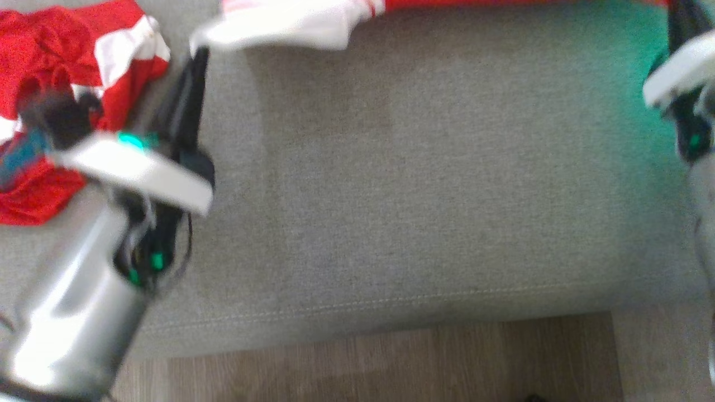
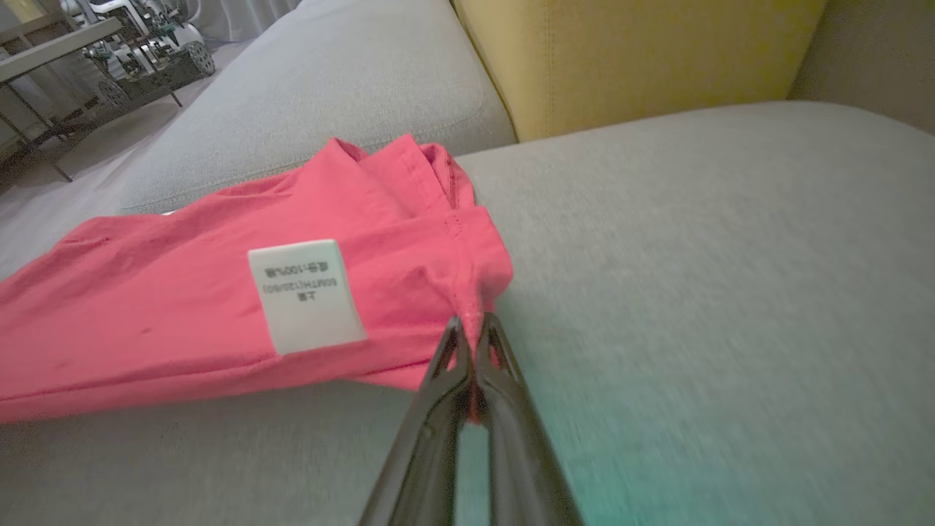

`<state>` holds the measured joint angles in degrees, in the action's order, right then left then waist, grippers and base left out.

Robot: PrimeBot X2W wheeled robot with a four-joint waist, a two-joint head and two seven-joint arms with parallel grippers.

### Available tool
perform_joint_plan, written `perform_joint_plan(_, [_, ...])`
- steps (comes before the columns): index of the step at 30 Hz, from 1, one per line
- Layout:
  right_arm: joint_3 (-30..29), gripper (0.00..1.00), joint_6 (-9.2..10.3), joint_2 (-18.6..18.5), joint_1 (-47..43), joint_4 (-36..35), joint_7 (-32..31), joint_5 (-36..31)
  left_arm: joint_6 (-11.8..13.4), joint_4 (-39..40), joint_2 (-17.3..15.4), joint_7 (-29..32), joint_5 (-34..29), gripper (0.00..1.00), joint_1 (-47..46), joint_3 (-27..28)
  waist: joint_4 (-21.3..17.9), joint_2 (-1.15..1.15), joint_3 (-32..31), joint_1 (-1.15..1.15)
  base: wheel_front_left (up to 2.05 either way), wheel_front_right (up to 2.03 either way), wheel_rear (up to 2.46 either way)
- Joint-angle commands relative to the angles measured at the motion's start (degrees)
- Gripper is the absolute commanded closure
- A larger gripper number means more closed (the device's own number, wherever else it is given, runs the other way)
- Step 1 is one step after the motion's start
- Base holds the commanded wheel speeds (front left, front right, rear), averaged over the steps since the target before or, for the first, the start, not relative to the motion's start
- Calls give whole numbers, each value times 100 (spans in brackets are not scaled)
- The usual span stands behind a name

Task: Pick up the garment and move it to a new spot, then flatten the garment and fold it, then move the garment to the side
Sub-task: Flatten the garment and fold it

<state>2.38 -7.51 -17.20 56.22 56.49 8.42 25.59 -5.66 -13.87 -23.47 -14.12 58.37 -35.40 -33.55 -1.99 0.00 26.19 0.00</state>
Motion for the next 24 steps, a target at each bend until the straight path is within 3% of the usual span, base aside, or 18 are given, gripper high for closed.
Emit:
perform_joint_plan(1, [11,100,2,-141,-469,-322,92,160,167,560,-332,-5,196,100,447,324,-33,0,-310,0,0,0,0])
perform_joint_plan(8, [-191,100,2,-316,-1855,-1130,169,471,683,1885,-441,-28,663,100,2042,420,6,0,-743,0,0,0,0])
perform_joint_plan(15, [-962,100,2,-362,-3605,-2683,-115,454,1365,3225,-592,18,924,100,3289,415,30,0,-935,0,0,0,0])
perform_joint_plan(20, [-1556,100,2,-16,-4332,-4013,-820,47,1658,3749,-613,168,1104,100,3468,448,3,0,-950,0,0,0,0])
perform_joint_plan(24, [-1730,100,2,388,-4179,-4480,-1378,-628,1659,3382,-472,350,1097,100,2959,406,-22,0,-970,0,0,0,0])
